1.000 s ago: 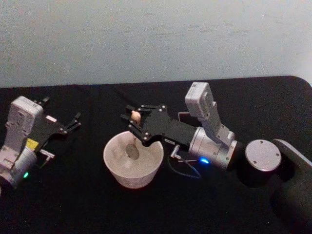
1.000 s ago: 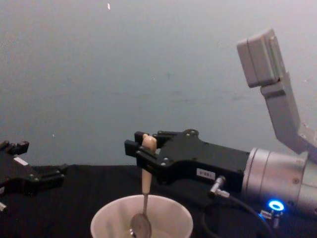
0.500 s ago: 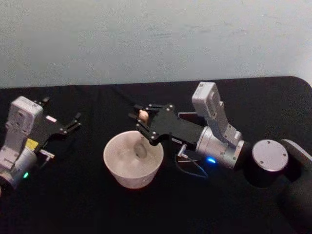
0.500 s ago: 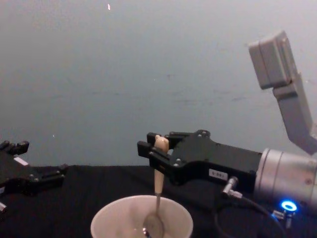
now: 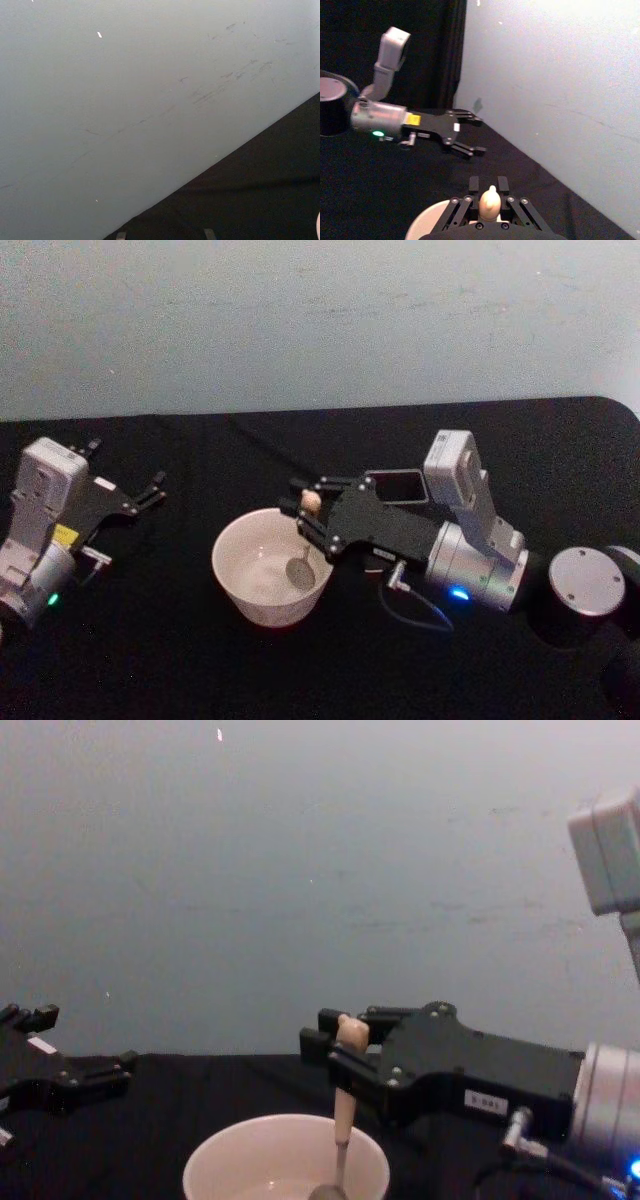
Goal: Pick up the stirring spoon with one hand, stir inside the cup, then place it back in its original position.
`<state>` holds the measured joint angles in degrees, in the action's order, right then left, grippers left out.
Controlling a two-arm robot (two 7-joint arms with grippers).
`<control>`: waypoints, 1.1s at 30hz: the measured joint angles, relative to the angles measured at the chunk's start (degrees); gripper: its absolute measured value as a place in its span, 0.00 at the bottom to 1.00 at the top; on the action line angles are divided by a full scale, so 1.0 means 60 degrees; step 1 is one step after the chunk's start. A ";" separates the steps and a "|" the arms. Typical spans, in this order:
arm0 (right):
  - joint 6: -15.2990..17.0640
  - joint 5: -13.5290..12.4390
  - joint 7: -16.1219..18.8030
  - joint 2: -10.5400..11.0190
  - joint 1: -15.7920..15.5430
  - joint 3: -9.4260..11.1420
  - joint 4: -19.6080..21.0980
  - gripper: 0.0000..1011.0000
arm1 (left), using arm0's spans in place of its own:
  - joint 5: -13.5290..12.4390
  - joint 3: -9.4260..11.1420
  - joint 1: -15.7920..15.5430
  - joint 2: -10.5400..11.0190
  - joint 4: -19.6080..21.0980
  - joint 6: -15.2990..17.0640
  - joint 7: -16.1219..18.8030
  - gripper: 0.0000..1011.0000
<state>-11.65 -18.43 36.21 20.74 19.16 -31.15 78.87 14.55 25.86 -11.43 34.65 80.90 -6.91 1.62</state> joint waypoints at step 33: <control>0.0072 0.0265 -0.0643 -0.0952 0.0565 -0.0215 -0.0881 0.21 | 0.0000 0.0000 0.0000 0.0000 0.0000 0.0000 0.0000 0.99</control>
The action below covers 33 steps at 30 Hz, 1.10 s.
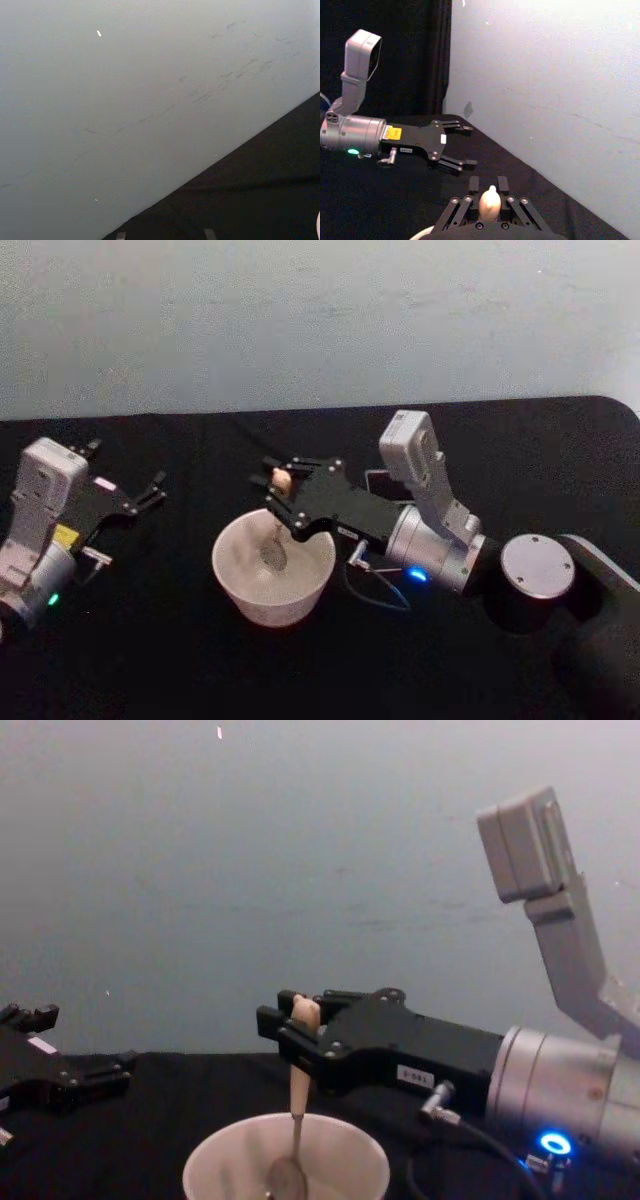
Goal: Pick up the stirring spoon with one hand, stir inside the cup, then place it back in its original position.
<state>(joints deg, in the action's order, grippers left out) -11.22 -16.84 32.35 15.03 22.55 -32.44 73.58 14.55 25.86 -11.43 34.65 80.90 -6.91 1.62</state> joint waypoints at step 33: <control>0.0084 -0.0042 0.0239 0.0853 -0.1056 0.0242 0.1372 0.21 | -0.0001 0.0000 0.0000 0.0000 0.0000 0.0000 0.0000 0.99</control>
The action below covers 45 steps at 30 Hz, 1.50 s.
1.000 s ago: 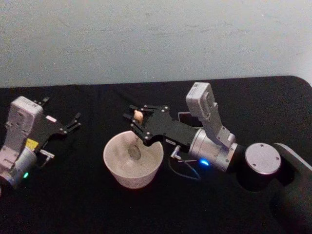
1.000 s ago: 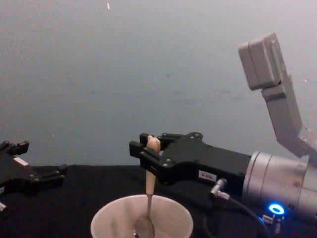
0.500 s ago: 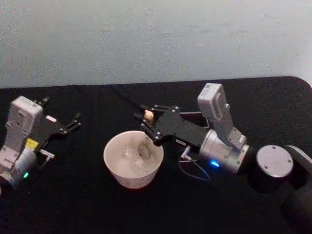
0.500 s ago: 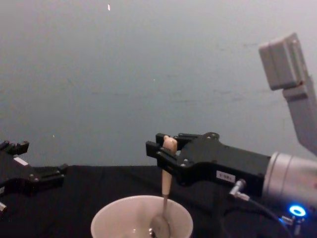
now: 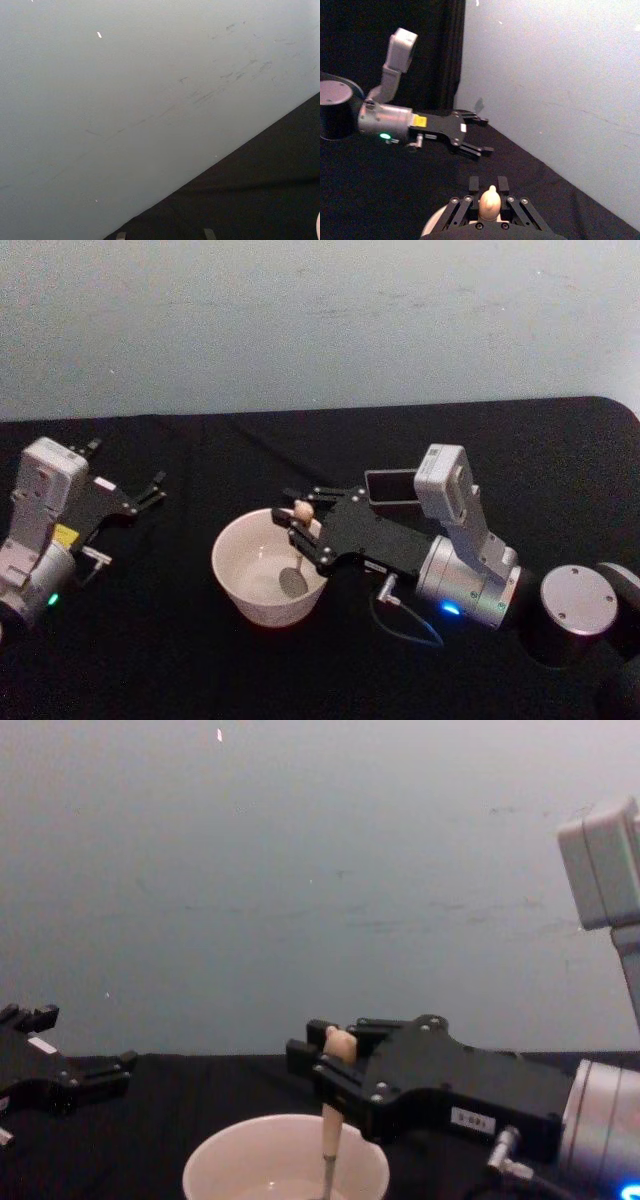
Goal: Pick up the stirring spoon with one hand, stir inside the cup, then place it back in its original position.
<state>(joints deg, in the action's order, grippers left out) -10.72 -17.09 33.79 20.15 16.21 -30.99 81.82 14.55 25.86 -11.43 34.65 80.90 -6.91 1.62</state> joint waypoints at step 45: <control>0.0082 0.0308 -0.0578 -0.1048 0.0979 -0.0018 -0.1392 0.21 | 0.0000 0.0000 0.0000 0.0000 0.0000 0.0000 0.0000 0.99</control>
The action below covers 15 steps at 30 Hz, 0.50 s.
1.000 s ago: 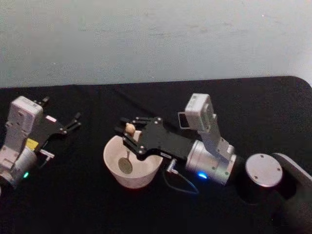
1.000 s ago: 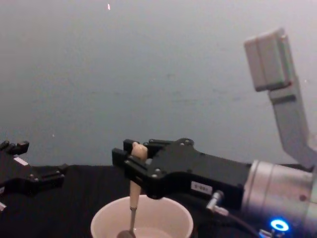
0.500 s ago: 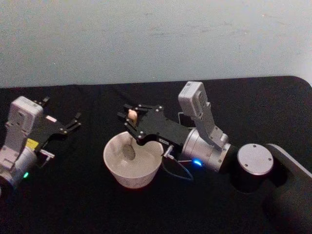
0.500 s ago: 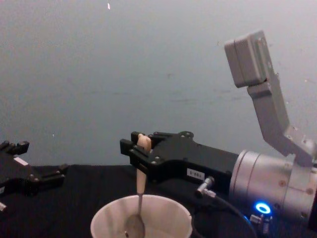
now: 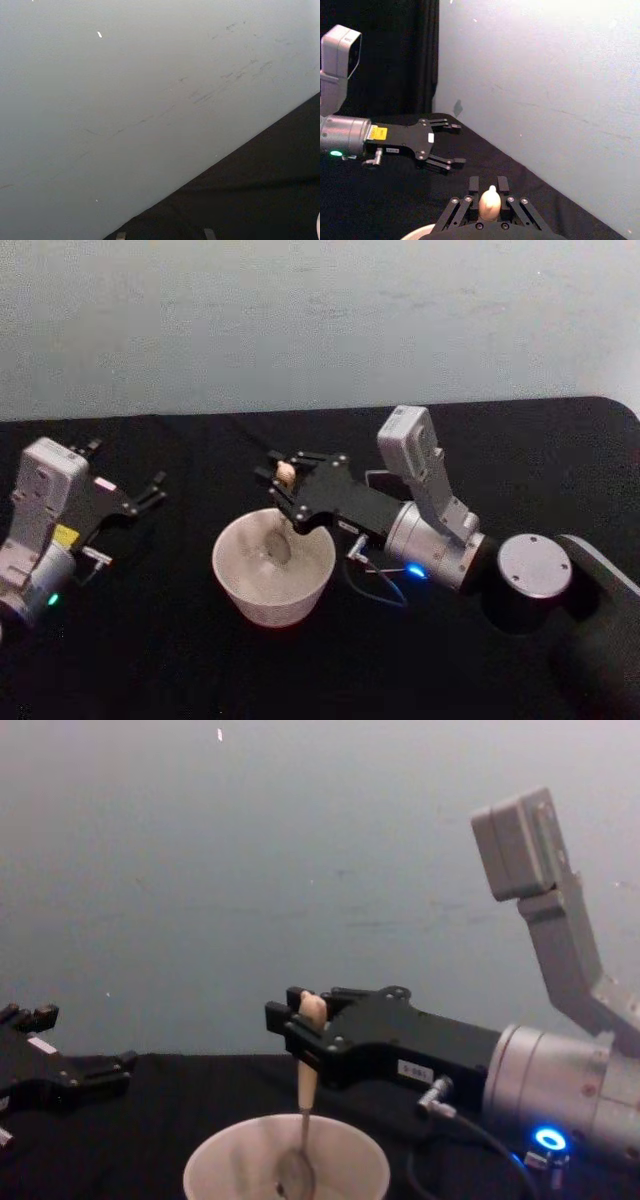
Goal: Pick up the stirring spoon with one hand, stir inside the cup, then place it back in its original position.
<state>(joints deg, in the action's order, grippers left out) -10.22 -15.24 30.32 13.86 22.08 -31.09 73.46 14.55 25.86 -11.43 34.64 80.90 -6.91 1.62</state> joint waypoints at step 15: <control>0.0272 -0.0283 0.0216 0.0615 -0.0519 0.0278 0.0655 0.21 | 0.0000 0.0000 0.0000 0.0000 0.0000 0.0000 0.0000 0.99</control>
<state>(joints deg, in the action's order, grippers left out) -8.59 -16.94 31.62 17.55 18.97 -29.42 77.39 14.55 25.86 -11.43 34.65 80.90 -6.91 1.62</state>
